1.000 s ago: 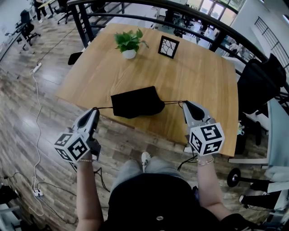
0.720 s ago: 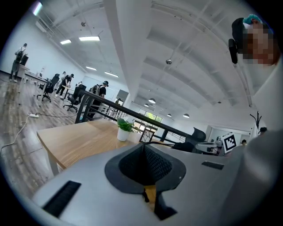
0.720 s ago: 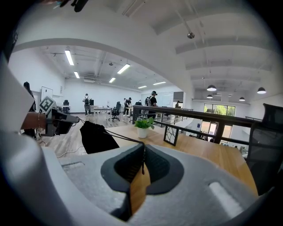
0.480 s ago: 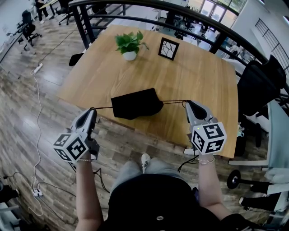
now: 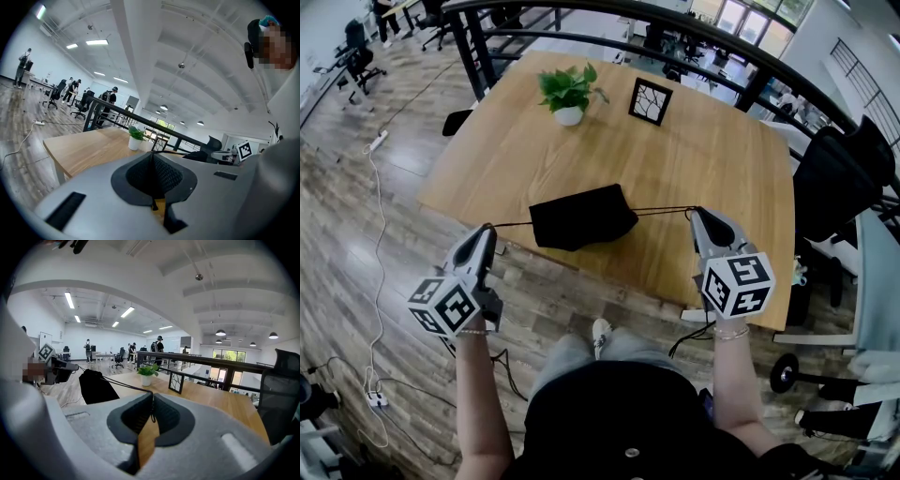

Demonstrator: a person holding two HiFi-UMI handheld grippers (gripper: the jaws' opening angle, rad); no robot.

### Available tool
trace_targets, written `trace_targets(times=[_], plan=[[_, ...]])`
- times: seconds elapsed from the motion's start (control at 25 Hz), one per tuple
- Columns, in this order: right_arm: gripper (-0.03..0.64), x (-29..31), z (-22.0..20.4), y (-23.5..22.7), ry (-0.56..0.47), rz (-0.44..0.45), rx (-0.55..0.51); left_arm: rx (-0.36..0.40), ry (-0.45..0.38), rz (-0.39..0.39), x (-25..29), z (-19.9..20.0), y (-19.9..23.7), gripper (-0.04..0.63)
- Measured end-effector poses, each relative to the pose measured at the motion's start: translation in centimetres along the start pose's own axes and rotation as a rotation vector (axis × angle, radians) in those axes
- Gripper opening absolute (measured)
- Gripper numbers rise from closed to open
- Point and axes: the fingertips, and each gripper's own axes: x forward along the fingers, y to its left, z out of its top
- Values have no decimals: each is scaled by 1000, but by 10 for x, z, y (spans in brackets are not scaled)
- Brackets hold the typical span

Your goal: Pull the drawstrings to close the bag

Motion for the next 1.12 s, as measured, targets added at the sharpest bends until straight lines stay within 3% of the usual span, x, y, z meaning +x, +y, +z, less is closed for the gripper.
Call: trace_targets(times=[0.64,1.12], plan=[[12,16,-12,-20,39,-28,31,-22,24,42,12,-8,19,14],[12,48,-33,-18,100,20,52,-80,46,89,29,-19,35,14]])
